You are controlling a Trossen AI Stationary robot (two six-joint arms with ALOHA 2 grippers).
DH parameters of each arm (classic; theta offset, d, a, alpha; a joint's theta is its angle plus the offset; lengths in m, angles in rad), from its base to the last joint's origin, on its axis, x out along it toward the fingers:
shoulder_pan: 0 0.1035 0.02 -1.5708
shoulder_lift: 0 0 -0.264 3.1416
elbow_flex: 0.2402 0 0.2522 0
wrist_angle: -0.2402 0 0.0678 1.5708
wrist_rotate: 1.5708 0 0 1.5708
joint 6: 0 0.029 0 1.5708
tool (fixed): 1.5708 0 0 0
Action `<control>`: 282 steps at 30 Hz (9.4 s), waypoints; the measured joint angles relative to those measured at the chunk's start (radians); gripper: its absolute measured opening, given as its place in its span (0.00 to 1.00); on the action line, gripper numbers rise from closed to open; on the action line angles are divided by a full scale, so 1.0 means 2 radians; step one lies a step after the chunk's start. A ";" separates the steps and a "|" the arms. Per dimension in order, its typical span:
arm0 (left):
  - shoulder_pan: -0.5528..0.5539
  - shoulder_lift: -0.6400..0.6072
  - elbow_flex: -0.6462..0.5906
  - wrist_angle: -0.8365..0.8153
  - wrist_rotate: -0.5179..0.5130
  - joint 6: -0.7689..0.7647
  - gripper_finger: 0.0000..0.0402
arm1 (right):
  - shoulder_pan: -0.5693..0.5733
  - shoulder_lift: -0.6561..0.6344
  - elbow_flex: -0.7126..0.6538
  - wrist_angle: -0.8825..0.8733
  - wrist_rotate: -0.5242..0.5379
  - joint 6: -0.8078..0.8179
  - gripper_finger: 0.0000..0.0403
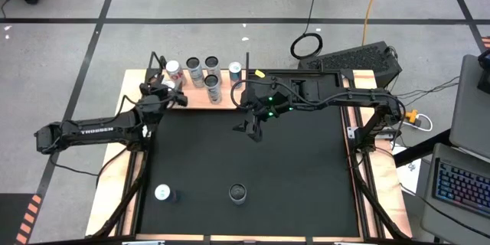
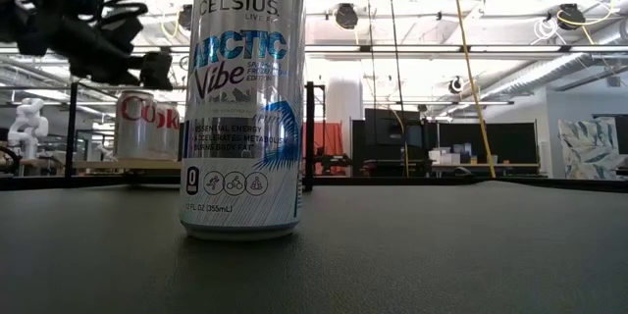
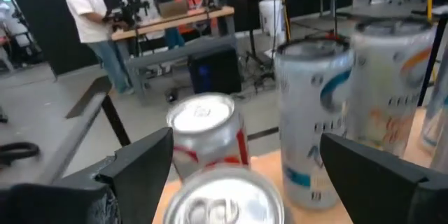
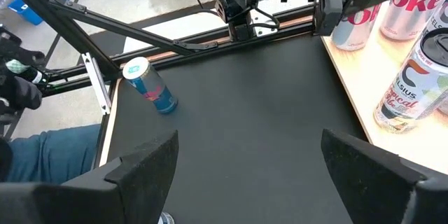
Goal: Place canned beverage on shelf
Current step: Put the red silver soda can on the shelf aligned with the red silver soda can
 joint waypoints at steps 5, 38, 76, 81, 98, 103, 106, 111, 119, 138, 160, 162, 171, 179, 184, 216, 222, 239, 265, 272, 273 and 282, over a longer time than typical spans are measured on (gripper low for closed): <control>-0.009 -0.010 0.037 -0.007 0.023 0.004 0.90 | 0.000 0.000 0.000 -0.001 0.000 0.000 0.82; -0.040 -0.084 0.226 -0.487 0.200 -0.079 0.88 | 0.003 0.000 0.000 -0.024 0.000 0.001 0.82; 0.094 0.049 0.226 -0.498 0.178 -0.198 0.88 | 0.003 0.000 0.000 -0.024 0.000 0.001 0.82; 0.107 0.068 0.225 -0.498 0.180 -0.198 0.88 | 0.003 0.000 0.000 -0.024 0.000 0.001 0.82; 0.130 0.095 0.225 -0.500 0.215 -0.197 0.88 | 0.028 0.000 0.000 -0.024 0.000 0.001 0.82; 0.131 0.095 0.225 -0.499 0.218 -0.194 0.85 | 0.029 0.000 0.000 -0.024 0.003 0.001 0.82; 0.131 0.095 0.225 -0.499 0.219 -0.194 0.79 | 0.029 0.000 0.000 -0.024 0.003 0.001 0.82; 0.131 0.095 0.225 -0.499 0.218 -0.192 0.71 | 0.029 0.000 0.000 -0.024 0.003 0.001 0.82; 0.131 0.095 0.225 -0.496 0.223 -0.137 0.71 | 0.029 0.000 0.000 -0.024 0.003 0.001 0.82; 0.147 0.093 0.226 -0.486 0.335 -0.041 0.71 | 0.029 0.000 0.000 -0.024 0.003 0.010 0.82; 0.214 0.092 0.249 -0.517 0.418 0.067 0.71 | 0.030 0.000 0.000 -0.038 0.002 0.010 0.82; 0.220 0.093 0.263 -0.542 0.418 0.090 0.71 | 0.030 0.000 0.000 -0.038 0.002 0.010 0.82; 0.244 0.099 0.275 -0.557 0.425 0.107 0.71 | 0.030 0.000 0.000 -0.037 0.002 0.010 0.82; 0.262 0.118 0.277 -0.545 0.448 0.119 0.71 | 0.038 0.000 0.000 -0.037 0.002 0.008 0.82; 0.278 0.120 0.277 -0.545 0.462 0.138 0.71 | 0.046 0.000 0.000 -0.037 0.002 0.005 0.82; 0.308 0.120 0.278 -0.564 0.521 0.325 0.71 | 0.050 0.000 -0.001 -0.037 0.002 -0.003 0.82; 0.308 0.120 0.277 -0.565 0.528 0.331 0.72 | 0.050 0.000 -0.001 -0.037 0.002 -0.003 0.82; 0.307 0.120 0.277 -0.565 0.517 0.313 0.72 | 0.049 0.000 -0.001 -0.034 0.002 -0.003 0.82; 0.308 0.118 0.276 -0.565 0.500 0.264 0.73 | 0.049 0.000 -0.001 -0.033 0.002 -0.003 0.82; 0.308 0.118 0.276 -0.569 0.518 0.261 0.81 | 0.049 0.000 -0.001 -0.033 0.002 -0.003 0.82; 0.308 0.118 0.275 -0.573 0.517 0.261 0.84 | 0.049 0.000 0.000 -0.033 0.002 -0.003 0.82; 0.307 0.118 0.274 -0.565 0.482 0.261 0.95 | 0.049 0.000 0.000 -0.033 0.002 -0.003 0.82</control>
